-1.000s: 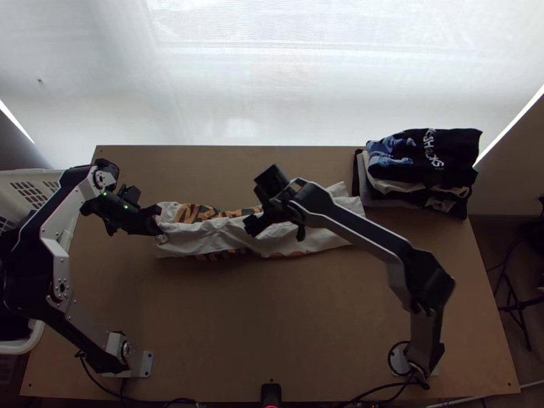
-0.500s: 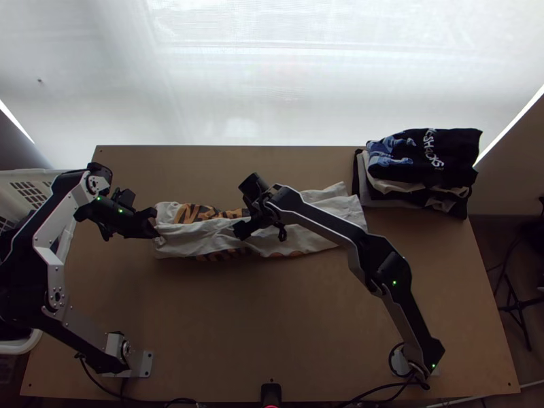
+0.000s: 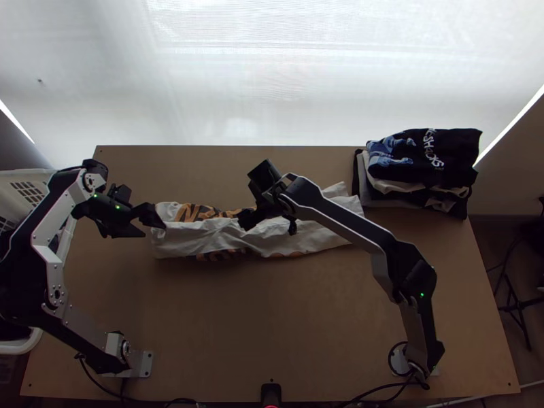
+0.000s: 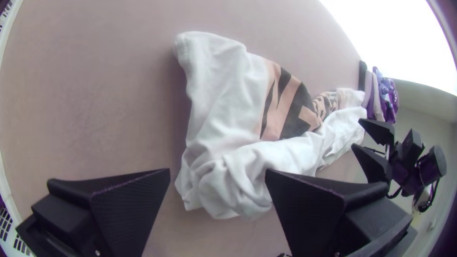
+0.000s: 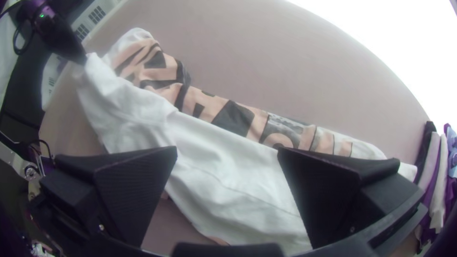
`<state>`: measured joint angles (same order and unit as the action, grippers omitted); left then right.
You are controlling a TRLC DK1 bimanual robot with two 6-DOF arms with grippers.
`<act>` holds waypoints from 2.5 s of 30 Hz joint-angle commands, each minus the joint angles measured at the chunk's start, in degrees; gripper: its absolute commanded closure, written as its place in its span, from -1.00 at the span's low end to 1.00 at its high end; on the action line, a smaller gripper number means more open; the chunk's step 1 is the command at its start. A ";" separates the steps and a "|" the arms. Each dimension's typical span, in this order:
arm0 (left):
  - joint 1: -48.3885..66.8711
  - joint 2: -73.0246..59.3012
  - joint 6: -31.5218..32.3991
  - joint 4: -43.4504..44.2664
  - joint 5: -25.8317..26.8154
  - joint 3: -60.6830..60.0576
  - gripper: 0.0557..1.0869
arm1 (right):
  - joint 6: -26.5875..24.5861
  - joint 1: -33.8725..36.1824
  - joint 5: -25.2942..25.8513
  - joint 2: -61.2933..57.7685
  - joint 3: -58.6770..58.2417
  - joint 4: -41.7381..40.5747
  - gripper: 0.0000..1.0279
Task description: Fold the t-shirt
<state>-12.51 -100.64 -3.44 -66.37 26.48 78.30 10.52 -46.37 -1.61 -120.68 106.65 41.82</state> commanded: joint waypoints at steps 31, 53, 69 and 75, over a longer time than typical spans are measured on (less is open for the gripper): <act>-9.37 9.76 -13.96 -12.21 1.29 -8.08 -0.91 | -5.25 -0.92 -0.24 -21.35 17.36 -5.88 -0.90; -8.23 8.71 -12.11 -9.83 1.38 -7.37 -0.91 | -3.76 -7.68 -4.19 -10.01 26.06 -2.62 -0.90; 16.91 11.17 -6.40 2.38 -4.59 -1.22 -0.91 | -2.00 3.22 -5.51 9.41 6.11 1.16 -0.90; 19.54 8.27 -5.43 2.30 -4.59 0.71 -0.91 | -2.00 10.42 -5.60 19.70 -5.84 -0.08 -0.90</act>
<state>1.87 -89.80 -10.22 -64.82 22.26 76.62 8.14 -43.24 -6.94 -111.87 112.86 42.33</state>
